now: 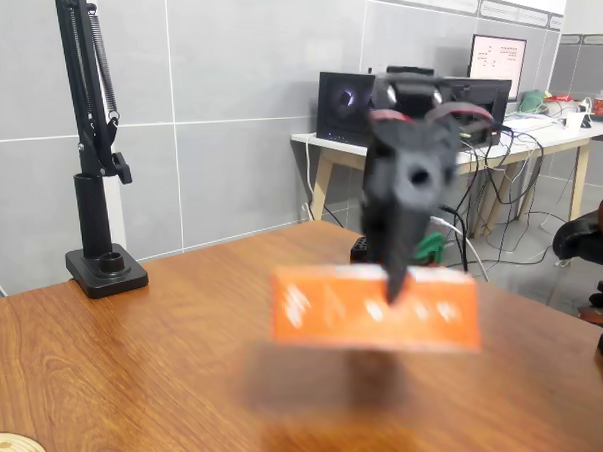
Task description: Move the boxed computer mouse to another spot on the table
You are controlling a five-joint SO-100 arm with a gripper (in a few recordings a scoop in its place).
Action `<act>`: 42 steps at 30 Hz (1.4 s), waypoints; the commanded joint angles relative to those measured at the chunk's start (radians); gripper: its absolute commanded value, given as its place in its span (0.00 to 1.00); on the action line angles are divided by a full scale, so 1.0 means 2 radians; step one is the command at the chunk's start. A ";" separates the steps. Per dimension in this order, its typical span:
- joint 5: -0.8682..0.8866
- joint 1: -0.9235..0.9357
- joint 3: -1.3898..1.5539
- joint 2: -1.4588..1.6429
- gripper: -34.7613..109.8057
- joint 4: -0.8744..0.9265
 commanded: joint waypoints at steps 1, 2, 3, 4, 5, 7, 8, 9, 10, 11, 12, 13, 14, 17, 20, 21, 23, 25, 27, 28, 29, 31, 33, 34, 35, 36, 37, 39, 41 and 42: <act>-0.022 0.115 0.066 0.158 0.24 -0.006; -0.022 0.155 0.091 0.189 0.24 0.004; -0.022 0.195 0.111 0.213 0.24 0.024; -0.022 0.233 0.127 0.229 0.24 0.043; -0.017 0.268 0.137 0.239 0.24 0.071; 0.005 0.320 0.139 0.236 0.24 0.139; 0.007 0.340 0.144 0.235 0.24 0.152; 0.012 0.356 0.152 0.234 0.25 0.154; 0.018 0.369 0.160 0.231 0.25 0.153; 0.023 0.379 0.167 0.225 0.25 0.147; 0.026 0.387 0.173 0.216 0.25 0.139; 0.027 0.393 0.176 0.202 0.25 0.132; 0.024 0.398 0.176 0.186 0.25 0.123; 0.019 0.403 0.164 0.133 0.24 0.101; 0.019 0.400 0.134 0.087 0.24 0.101; 0.024 0.399 0.127 0.076 0.24 0.102; 0.035 0.396 0.115 0.061 0.25 0.105; 0.042 0.394 0.107 0.051 0.26 0.112; 0.023 0.392 0.106 0.044 0.40 0.103; -0.005 0.390 0.106 0.041 0.58 0.084; -0.019 0.387 0.105 0.036 0.74 0.071; -0.026 0.379 0.097 0.021 0.92 0.064; -0.024 0.374 0.090 0.009 0.95 0.065; -0.025 0.373 0.087 0.008 0.95 0.065; -0.027 0.372 0.085 0.006 0.95 0.065; -0.027 0.371 0.084 0.004 0.95 0.065; -0.027 0.370 0.084 0.003 0.95 0.065; -0.027 0.368 0.083 0.002 0.95 0.065; -0.027 0.366 0.081 0.000 0.95 0.065; -0.027 0.365 0.080 0.000 0.95 0.065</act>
